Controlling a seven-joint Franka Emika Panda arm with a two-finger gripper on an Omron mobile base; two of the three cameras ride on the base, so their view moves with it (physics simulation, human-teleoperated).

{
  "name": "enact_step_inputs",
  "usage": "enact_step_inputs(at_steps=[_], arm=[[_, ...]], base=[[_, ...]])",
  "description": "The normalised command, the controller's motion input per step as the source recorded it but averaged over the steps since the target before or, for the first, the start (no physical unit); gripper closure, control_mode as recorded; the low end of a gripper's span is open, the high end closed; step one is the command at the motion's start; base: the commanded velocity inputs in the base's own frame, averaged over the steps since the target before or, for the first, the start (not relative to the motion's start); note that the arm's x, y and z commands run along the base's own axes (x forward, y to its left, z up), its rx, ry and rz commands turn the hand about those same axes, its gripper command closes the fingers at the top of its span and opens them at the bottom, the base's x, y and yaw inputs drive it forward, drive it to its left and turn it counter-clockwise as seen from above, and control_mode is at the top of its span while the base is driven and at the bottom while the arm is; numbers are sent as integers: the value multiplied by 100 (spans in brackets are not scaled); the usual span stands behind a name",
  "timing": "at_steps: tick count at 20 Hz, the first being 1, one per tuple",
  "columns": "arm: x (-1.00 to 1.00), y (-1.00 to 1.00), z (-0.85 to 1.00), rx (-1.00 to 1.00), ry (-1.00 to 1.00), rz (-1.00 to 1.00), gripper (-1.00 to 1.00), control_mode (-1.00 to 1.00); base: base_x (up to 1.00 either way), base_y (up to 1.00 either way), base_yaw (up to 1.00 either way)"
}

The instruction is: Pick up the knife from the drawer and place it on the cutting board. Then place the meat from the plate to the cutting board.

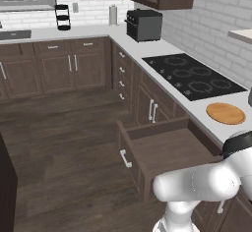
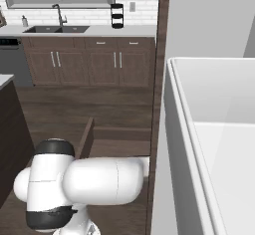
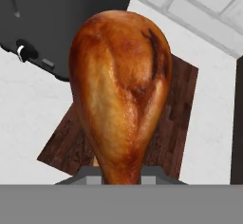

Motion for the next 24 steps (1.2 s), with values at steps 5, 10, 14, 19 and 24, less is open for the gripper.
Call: enact_step_inputs(at_steps=[5, 10, 14, 19, 24], arm=[[-61, -31, -9, 4, 14, -12, 100, -100], [-19, -20, -5, 7, 0, -10, 100, -100], [-8, -8, -37, 1, 7, -10, 100, -100], [2, 0, -55, 0, 2, -7, 100, -100], [6, -15, -33, 1, -1, -1, -100, -100]], base=[[0, 0, 0], [0, 0, 0], [0, 0, 0], [0, 0, 0], [0, 0, 0]])
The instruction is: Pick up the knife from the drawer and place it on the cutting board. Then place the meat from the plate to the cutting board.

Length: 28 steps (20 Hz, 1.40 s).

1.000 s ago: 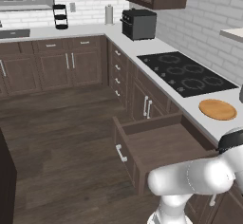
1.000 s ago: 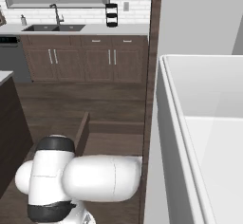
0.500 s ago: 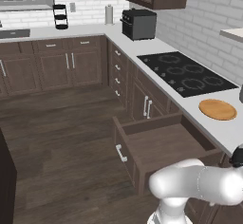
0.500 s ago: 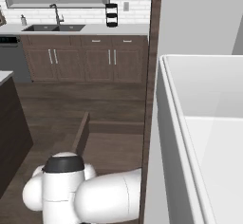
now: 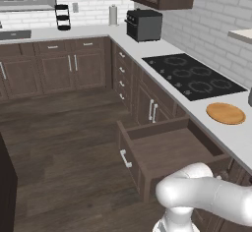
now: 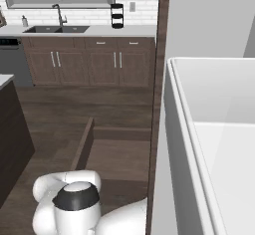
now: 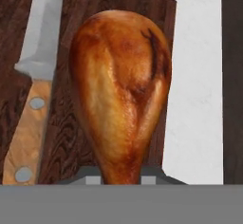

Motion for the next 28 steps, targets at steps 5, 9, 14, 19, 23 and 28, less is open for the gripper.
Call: enact_step_inputs(at_steps=[5, 9, 14, 19, 23, 28], arm=[[4, -13, -12, 1, 0, 0, -100, -100], [-1, 0, 6, 0, 0, 0, -100, -100], [-23, 59, 67, 0, -5, 0, -100, -100], [-54, 100, 86, -1, -10, 0, -100, -100], [-73, 100, 56, -9, -14, 0, -100, -100], [-83, 100, 14, -9, -24, 3, -100, -100]], base=[[0, 0, 0], [0, 0, 0], [0, 0, 0], [0, 0, 0], [0, 0, 0], [0, 0, 0]])
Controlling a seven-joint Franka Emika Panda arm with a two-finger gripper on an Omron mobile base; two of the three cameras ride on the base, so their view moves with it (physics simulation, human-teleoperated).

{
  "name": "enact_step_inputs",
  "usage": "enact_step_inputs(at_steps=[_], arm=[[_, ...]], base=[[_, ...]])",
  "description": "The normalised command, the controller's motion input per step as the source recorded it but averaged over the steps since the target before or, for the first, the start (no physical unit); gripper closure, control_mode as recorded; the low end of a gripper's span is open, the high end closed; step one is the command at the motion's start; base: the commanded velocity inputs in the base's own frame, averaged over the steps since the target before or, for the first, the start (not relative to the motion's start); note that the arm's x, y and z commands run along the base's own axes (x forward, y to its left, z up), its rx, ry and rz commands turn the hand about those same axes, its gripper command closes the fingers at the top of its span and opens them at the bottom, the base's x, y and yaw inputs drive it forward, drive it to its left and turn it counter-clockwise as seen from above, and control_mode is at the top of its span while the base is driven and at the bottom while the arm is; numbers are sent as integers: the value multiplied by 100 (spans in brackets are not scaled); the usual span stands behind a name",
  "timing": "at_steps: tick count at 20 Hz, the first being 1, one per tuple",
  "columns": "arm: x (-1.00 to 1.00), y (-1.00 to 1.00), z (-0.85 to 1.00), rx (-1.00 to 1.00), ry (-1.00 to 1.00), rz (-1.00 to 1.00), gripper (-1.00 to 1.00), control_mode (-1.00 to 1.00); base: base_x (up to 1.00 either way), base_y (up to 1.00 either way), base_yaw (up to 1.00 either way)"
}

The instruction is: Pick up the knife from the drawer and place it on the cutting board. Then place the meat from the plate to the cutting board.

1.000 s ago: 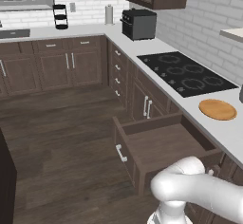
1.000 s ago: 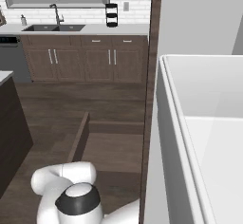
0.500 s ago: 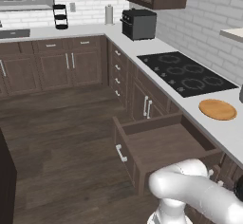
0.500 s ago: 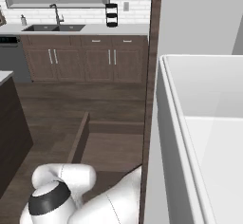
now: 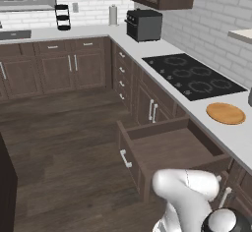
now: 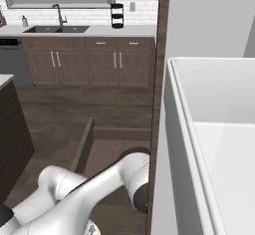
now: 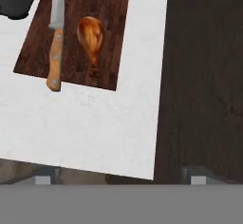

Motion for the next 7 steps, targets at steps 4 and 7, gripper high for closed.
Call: enact_step_inputs(at_steps=[4, 7], arm=[[-50, 100, 0, -1, -40, 8, -100, -100], [-15, 89, -3, 7, -10, 16, -100, -100]], base=[[0, 0, 0], [0, 0, 0]])
